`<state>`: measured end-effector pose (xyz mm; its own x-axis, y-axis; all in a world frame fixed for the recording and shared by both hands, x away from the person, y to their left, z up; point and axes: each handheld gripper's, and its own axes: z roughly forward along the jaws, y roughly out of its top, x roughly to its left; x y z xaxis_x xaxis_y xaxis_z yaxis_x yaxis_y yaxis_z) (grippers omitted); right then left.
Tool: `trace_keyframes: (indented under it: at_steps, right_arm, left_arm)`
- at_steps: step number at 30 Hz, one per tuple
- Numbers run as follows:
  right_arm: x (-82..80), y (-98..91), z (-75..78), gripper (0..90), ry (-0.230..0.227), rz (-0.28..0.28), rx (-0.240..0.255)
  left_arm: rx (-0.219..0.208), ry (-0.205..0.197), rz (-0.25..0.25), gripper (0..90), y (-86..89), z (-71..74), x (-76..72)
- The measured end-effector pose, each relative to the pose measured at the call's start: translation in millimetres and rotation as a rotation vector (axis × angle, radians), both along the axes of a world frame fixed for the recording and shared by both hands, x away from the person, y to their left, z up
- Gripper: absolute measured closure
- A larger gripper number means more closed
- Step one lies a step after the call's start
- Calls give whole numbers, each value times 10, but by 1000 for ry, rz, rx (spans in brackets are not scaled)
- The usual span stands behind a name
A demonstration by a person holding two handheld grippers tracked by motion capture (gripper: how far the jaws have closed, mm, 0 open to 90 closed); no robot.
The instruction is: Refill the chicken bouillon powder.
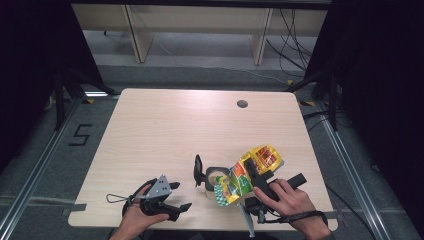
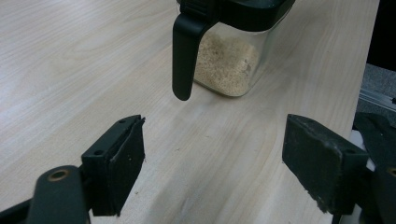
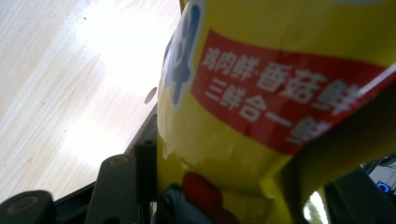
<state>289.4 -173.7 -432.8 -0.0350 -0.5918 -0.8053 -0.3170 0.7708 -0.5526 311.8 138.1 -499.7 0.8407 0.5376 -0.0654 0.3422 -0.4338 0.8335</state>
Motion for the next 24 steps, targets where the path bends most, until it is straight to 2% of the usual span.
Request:
trace_keyframes:
  at_steps: [1,3,4,5,7,9,14,16,21,23,24]
  right_arm:
    - [-1,-9,-9,469,-21,9,10]
    - [2,-14,-10,469,-14,4,10]
    - [-2,-35,-30,469,-9,-14,42]
    - [5,-19,-9,469,-13,3,15]
    - [2,-19,-6,469,-5,-7,18]
    - [-8,-41,-17,470,5,-31,59]
    - [-8,-44,-13,470,1,-34,55]
    - [-10,-45,-21,470,-2,-39,70]
    - [-17,-32,-14,470,3,-39,51]
    - [-19,-26,-29,470,-20,-25,43]
    - [-20,-25,-34,470,-13,-25,43]
  left_arm:
    - [0,-1,0,207,0,0,1]
    - [0,-2,-3,207,2,0,2]
    - [0,-1,-1,207,2,-1,2]
    - [-8,11,9,207,-3,-4,-6]
    - [-10,11,10,207,-4,-3,-5]
    - [-8,12,9,207,-2,-4,-7]
    - [-4,14,9,207,0,0,-6]
    - [-5,14,11,207,0,0,-5]
    - [-8,17,10,207,0,2,-6]
    - [-8,16,10,207,1,4,-4]
    - [-8,23,6,207,0,6,-3]
